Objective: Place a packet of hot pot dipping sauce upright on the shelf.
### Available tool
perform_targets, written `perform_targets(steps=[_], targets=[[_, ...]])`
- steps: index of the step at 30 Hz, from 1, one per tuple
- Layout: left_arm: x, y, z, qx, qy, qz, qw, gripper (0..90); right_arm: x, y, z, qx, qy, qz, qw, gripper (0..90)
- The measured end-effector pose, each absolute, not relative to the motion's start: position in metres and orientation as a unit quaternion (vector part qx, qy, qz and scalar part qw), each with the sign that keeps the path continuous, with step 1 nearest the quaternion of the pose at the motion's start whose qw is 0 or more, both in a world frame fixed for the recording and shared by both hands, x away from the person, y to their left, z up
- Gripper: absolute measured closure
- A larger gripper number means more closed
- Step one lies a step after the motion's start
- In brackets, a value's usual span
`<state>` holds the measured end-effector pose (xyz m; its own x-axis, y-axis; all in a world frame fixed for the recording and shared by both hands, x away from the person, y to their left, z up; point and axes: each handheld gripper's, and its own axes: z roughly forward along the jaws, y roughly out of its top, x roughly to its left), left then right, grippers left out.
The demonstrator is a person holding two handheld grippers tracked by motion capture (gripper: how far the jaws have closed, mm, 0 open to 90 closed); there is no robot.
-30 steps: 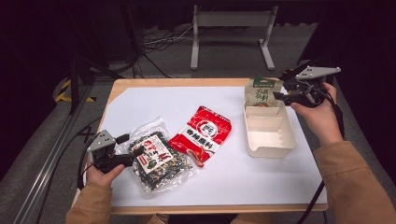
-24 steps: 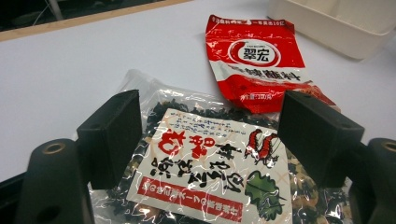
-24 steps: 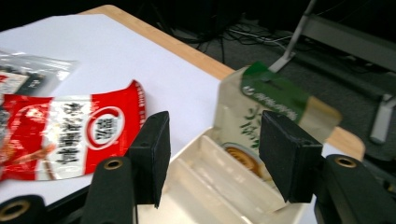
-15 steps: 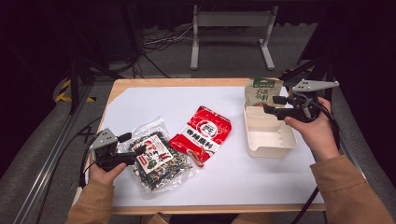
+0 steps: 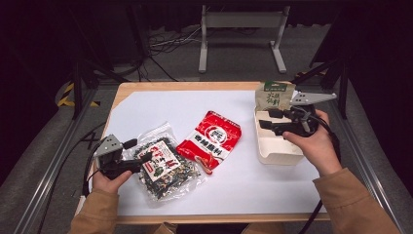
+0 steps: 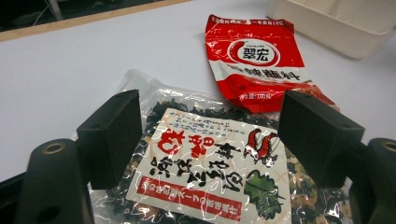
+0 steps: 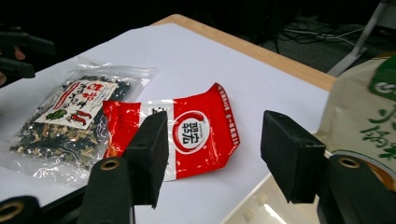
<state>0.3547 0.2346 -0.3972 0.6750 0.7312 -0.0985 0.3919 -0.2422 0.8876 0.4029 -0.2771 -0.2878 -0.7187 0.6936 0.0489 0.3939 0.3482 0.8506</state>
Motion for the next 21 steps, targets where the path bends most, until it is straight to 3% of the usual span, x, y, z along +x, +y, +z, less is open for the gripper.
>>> perform_targets(steps=[21], targets=[[0.334, 0.252, -0.400, 0.760, 0.386, 0.186, 0.489, 22.6, 0.451, -0.226, -0.313, 0.336, 0.837, 0.418, 0.110, 40.0]])
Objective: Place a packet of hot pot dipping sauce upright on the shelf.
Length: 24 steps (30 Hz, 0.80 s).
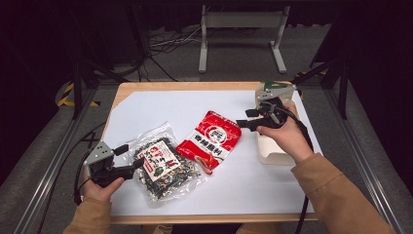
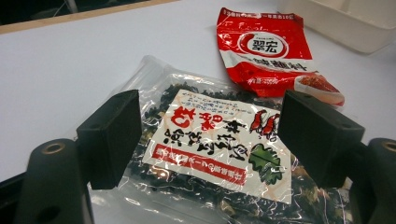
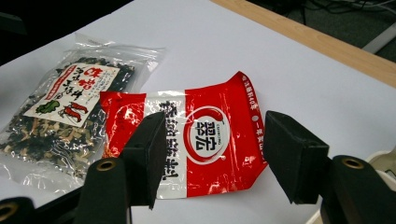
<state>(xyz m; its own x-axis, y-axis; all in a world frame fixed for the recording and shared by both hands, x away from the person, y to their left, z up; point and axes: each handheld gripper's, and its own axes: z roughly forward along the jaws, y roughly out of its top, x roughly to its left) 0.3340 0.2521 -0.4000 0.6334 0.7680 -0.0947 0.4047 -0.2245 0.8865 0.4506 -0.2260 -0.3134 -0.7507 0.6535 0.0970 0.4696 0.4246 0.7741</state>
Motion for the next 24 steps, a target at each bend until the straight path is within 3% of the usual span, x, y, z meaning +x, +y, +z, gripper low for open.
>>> perform_targets(steps=[24], targets=[[0.331, 0.256, -0.401, 0.757, 0.391, 0.184, 0.490, 22.5, 0.514, -0.207, -0.353, 0.392, 0.853, 0.341, 0.049, 35.0]])
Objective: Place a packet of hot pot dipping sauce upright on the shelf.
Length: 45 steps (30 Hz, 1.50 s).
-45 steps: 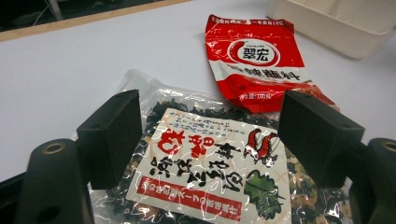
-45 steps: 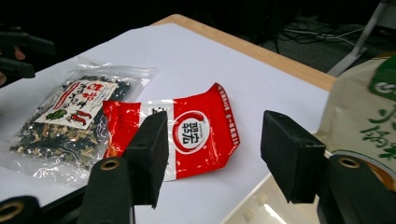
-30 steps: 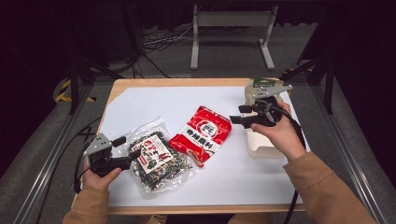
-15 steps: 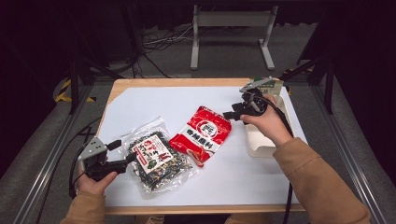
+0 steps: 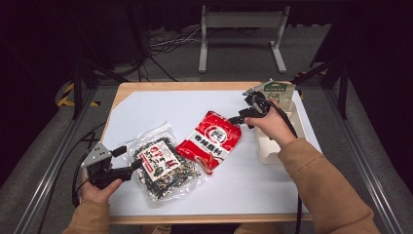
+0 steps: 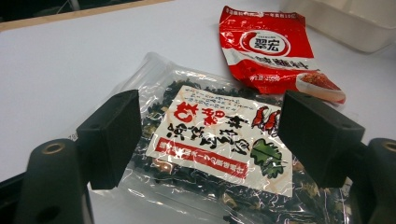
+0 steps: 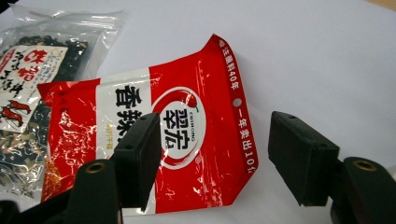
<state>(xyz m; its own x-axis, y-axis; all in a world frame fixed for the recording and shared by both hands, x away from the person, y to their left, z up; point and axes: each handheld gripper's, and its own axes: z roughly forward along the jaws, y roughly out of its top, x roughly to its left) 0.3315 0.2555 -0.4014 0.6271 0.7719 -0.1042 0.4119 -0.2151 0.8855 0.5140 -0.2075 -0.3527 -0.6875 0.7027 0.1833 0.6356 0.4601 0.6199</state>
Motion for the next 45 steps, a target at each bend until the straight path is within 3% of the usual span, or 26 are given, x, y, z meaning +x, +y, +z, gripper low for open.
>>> perform_targets(steps=[14, 45], targets=[[0.333, 0.255, -0.402, 0.758, 0.390, 0.181, 0.490, 22.5, 0.533, -0.206, -0.373, 0.410, 0.860, 0.301, 0.031, 40.0], [0.333, 0.256, -0.401, 0.758, 0.389, 0.182, 0.491, 22.5, 0.540, -0.190, -0.405, 0.421, 0.863, 0.278, 0.018, 37.5]])
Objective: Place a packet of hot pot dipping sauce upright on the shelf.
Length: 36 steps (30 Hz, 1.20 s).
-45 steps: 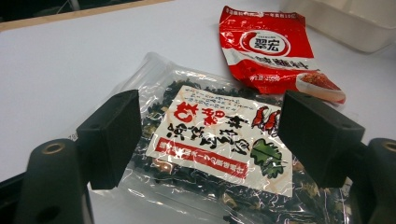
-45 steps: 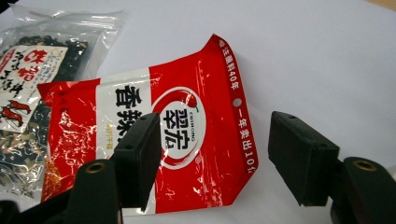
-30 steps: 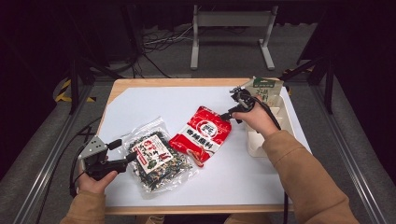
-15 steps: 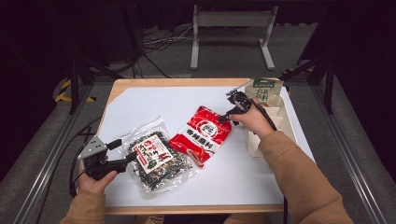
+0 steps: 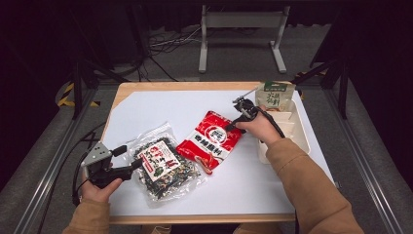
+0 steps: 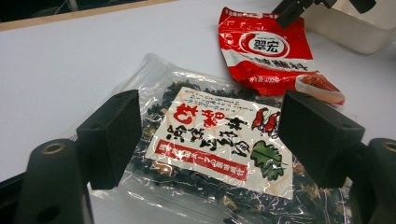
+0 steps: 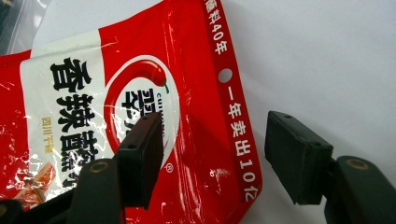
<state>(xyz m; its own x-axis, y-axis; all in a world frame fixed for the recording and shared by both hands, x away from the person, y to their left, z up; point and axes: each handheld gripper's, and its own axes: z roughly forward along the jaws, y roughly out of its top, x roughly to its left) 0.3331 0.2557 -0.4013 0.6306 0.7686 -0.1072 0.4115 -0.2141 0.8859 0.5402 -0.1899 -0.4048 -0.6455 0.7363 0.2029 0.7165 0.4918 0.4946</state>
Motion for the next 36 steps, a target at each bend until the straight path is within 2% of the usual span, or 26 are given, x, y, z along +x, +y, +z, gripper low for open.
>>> perform_targets(steps=[9, 18, 25, 30, 36], targets=[[0.334, 0.255, -0.401, 0.758, 0.388, 0.181, 0.492, 22.5, 0.536, -0.184, -0.405, 0.411, 0.869, 0.276, 0.004, 41.0], [0.335, 0.253, -0.401, 0.759, 0.387, 0.178, 0.493, 22.5, 0.525, -0.180, -0.390, 0.381, 0.874, 0.301, -0.010, 51.2], [0.335, 0.253, -0.401, 0.761, 0.383, 0.182, 0.491, 22.4, 0.519, -0.169, -0.394, 0.361, 0.885, 0.291, -0.032, 52.1], [0.335, 0.253, -0.401, 0.759, 0.386, 0.178, 0.493, 22.4, 0.518, -0.163, -0.398, 0.352, 0.891, 0.284, -0.031, 52.9], [0.335, 0.253, -0.401, 0.759, 0.385, 0.178, 0.493, 22.4, 0.518, -0.157, -0.402, 0.333, 0.903, 0.272, -0.022, 63.0]])
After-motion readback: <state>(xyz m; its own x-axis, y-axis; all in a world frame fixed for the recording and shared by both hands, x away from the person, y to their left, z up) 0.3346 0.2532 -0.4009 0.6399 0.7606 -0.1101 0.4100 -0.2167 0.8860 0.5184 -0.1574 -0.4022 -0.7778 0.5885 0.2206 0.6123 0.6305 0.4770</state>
